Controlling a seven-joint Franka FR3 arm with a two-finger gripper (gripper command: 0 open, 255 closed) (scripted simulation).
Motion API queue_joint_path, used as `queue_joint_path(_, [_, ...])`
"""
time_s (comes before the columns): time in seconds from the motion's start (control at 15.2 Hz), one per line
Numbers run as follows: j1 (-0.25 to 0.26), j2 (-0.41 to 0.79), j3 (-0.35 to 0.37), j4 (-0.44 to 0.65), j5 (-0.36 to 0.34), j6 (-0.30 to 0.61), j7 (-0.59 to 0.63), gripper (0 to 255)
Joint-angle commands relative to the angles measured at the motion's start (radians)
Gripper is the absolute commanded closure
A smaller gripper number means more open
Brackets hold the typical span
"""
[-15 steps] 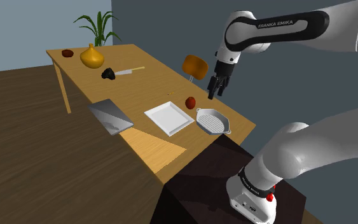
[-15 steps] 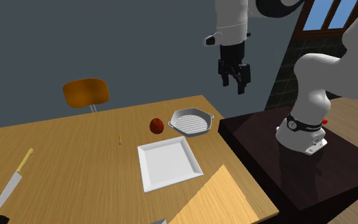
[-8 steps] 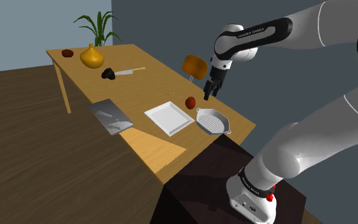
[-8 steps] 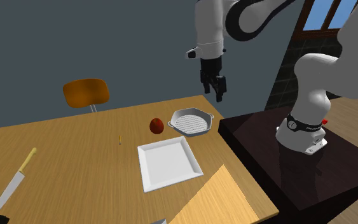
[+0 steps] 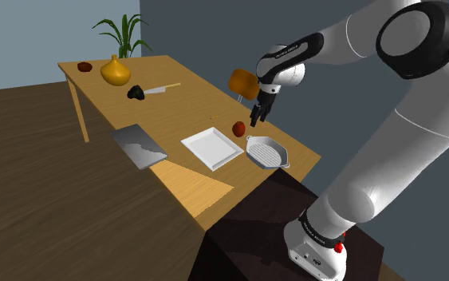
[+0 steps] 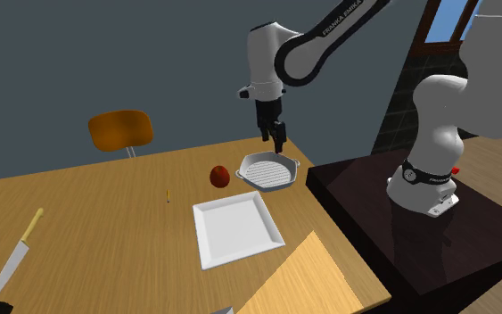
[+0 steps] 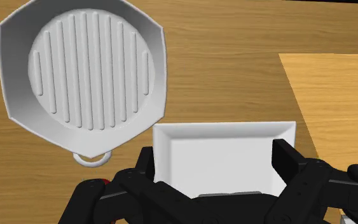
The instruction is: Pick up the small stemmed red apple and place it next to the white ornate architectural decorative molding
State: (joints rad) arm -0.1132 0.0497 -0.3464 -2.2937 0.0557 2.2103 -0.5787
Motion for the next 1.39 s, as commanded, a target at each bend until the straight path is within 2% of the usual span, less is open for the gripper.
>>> queue_joint_path(0.0, [-0.010,0.089,-0.003,0.067,0.038,0.026,-0.048,0])
queue_joint_path(0.53, [-0.097,0.395,0.027,0.329,0.161,0.086,-0.207,0])
queue_joint_path(1.12, [-0.214,0.729,0.083,0.728,0.226,0.059,-0.296,0])
queue_joint_path(1.32, [-0.218,0.756,0.089,0.730,0.233,0.083,-0.299,0])
